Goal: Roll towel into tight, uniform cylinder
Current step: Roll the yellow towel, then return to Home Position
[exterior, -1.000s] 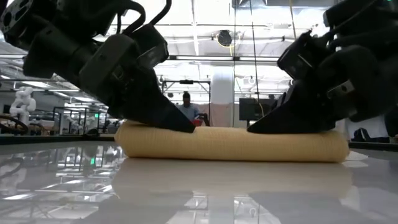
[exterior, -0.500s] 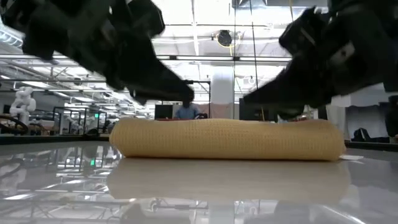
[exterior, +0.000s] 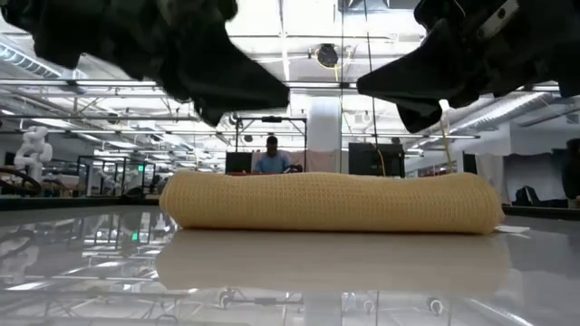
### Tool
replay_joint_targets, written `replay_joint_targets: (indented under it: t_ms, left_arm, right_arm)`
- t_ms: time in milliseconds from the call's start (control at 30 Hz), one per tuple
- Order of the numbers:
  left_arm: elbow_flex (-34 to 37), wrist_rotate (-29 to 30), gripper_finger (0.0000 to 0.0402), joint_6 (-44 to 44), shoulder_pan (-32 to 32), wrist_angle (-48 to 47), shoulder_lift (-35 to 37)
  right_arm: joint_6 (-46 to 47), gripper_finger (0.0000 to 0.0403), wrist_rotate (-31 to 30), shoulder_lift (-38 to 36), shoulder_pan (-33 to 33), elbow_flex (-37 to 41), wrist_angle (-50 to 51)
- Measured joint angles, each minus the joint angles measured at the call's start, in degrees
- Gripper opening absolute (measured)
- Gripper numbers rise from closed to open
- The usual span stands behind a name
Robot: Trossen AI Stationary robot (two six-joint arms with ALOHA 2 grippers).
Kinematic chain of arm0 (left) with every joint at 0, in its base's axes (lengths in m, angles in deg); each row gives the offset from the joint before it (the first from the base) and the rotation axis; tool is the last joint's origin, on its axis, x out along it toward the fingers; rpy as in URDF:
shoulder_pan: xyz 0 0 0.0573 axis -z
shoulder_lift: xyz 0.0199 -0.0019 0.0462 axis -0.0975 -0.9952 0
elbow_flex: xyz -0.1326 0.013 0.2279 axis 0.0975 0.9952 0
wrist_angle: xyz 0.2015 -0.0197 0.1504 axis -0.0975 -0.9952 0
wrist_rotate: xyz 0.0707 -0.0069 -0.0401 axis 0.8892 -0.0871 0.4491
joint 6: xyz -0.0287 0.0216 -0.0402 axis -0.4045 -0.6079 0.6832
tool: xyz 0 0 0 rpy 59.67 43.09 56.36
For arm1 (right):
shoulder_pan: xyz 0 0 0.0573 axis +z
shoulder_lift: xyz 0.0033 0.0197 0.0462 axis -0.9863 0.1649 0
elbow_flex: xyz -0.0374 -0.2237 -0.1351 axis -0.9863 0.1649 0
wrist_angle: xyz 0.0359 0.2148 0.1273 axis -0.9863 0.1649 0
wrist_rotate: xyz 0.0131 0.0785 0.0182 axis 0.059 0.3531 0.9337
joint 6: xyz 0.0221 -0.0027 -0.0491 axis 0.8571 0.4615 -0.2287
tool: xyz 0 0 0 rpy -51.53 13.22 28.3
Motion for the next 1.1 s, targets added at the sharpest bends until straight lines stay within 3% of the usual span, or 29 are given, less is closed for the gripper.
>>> replay_joint_targets:
  t_ms: [200,400,600,767,933,1100]
  left_arm:
    - [0.1,2.6,0.0111,-0.7,0.7,0.0,1.1]
    - [3.7,10.1,0.0111,-4.0,2.9,1.1,6.0]
    - [7.9,11.2,0.0111,-2.0,3.5,5.5,9.8]
    - [8.2,11.2,0.0111,-2.8,4.0,5.6,10.5]
    - [8.4,11.3,0.0111,-9.1,5.1,11.3,10.5]
    - [13.3,10.1,0.0111,-15.5,6.2,22.6,14.5]
  right_arm:
    - [5.3,0.0001,-0.2,4.2,-1.3,-1.0,-0.3]
    - [3.0,0.0001,1.1,11.2,-2.4,-7.2,-0.6]
    - [3.3,0.0002,1.7,14.9,-3.7,-13.3,10.1]
    - [4.5,0.0002,1.7,16.2,-4.3,-14.0,12.0]
    - [2.3,0.0002,3.8,11.4,-4.3,-13.9,12.8]
    - [-2.5,0.0002,4.7,-1.2,-4.2,-13.5,23.1]
